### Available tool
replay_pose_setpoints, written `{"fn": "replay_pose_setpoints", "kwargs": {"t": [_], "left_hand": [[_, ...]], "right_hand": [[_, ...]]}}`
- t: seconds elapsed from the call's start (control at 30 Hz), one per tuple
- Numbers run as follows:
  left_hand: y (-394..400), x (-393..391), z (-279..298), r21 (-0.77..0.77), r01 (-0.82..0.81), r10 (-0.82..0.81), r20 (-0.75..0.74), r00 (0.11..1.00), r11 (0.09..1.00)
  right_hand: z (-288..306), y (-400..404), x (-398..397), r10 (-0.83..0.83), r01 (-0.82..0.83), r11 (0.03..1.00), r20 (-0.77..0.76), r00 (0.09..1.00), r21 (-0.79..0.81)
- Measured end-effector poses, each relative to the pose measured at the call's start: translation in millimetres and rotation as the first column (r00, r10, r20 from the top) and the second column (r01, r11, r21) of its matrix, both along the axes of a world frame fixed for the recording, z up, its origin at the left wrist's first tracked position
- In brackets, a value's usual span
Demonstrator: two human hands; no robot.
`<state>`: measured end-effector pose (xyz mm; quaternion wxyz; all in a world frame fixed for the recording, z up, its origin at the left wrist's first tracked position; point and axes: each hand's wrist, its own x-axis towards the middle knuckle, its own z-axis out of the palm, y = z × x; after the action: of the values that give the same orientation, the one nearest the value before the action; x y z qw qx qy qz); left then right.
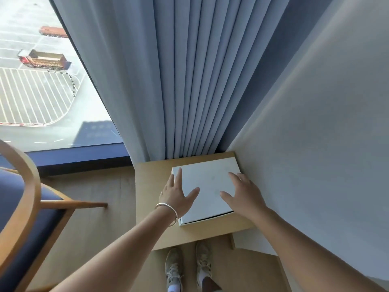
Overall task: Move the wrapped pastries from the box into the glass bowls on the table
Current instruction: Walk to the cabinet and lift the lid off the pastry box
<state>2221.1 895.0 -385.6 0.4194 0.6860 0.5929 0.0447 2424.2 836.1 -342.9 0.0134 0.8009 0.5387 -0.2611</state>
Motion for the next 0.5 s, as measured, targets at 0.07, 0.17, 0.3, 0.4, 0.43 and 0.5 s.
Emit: {"fn": "replay_pose_setpoints", "kwargs": {"t": [0.07, 0.17, 0.3, 0.4, 0.43, 0.5], "left_hand": [[2.9, 10.4, -18.1, -0.069, -0.061, 0.064, 0.038, 0.997, 0.996], [5.5, 24.5, -42.9, -0.147, -0.152, 0.162, 0.062, 0.985, 0.977], [11.1, 36.4, -68.7, -0.176, -0.270, 0.284, 0.064, 0.957, 0.947], [13.4, 43.5, -83.5, -0.189, -0.324, 0.342, 0.071, 0.937, 0.927], [13.7, 45.8, -87.5, -0.195, -0.336, 0.356, 0.079, 0.931, 0.921], [13.4, 49.3, -93.8, -0.203, -0.354, 0.378, 0.095, 0.921, 0.913]], "right_hand": [[-18.8, 7.7, 13.8, -0.012, 0.011, 1.000, -0.017, 1.000, -0.025], [-46.3, 15.1, 36.9, -0.048, 0.044, 0.997, -0.051, 0.998, -0.071], [-79.4, 18.8, 66.2, -0.100, 0.088, 0.989, -0.101, 0.990, -0.116], [-99.7, 19.8, 82.7, -0.130, 0.114, 0.985, -0.127, 0.983, -0.126], [-105.4, 21.0, 86.8, -0.142, 0.123, 0.984, -0.145, 0.979, -0.132], [-114.9, 24.3, 93.0, -0.162, 0.137, 0.980, -0.186, 0.969, -0.143]]}}
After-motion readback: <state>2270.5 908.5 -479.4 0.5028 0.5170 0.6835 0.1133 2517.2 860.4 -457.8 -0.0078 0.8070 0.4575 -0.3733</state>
